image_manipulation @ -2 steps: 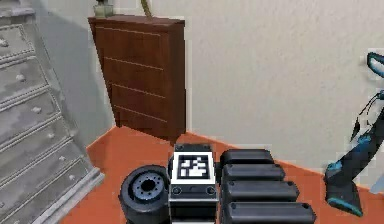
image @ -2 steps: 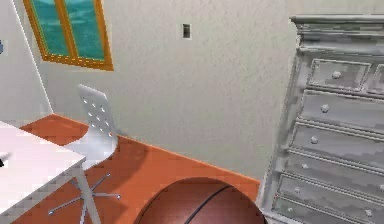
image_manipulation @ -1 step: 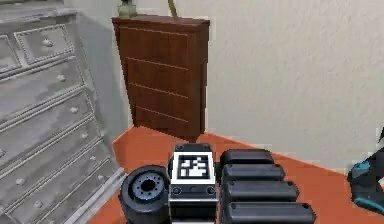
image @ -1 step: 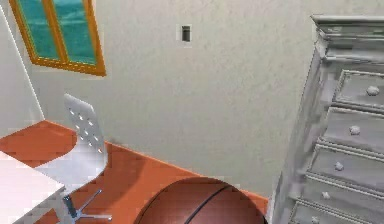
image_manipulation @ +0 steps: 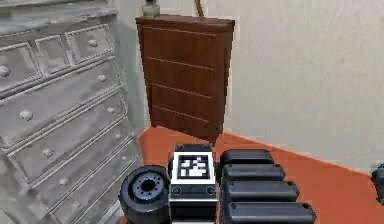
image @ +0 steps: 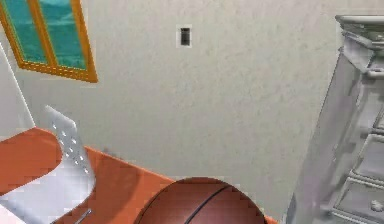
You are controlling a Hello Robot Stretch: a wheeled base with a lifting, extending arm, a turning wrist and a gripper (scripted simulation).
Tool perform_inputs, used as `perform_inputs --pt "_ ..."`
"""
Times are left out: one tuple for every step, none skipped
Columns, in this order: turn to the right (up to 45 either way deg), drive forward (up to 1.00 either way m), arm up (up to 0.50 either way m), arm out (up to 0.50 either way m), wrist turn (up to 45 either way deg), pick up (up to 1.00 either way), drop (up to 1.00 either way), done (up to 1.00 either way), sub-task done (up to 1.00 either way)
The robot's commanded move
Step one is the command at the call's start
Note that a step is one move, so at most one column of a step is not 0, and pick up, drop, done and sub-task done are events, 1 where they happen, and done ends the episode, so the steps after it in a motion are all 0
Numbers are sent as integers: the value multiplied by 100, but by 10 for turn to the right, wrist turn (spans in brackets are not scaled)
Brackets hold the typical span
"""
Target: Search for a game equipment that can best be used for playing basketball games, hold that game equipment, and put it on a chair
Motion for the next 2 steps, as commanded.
perform_inputs --pt "-180 0 0 0 0 0 0 0 0" --pt "0 100 0 0 0 0 0 0 0"
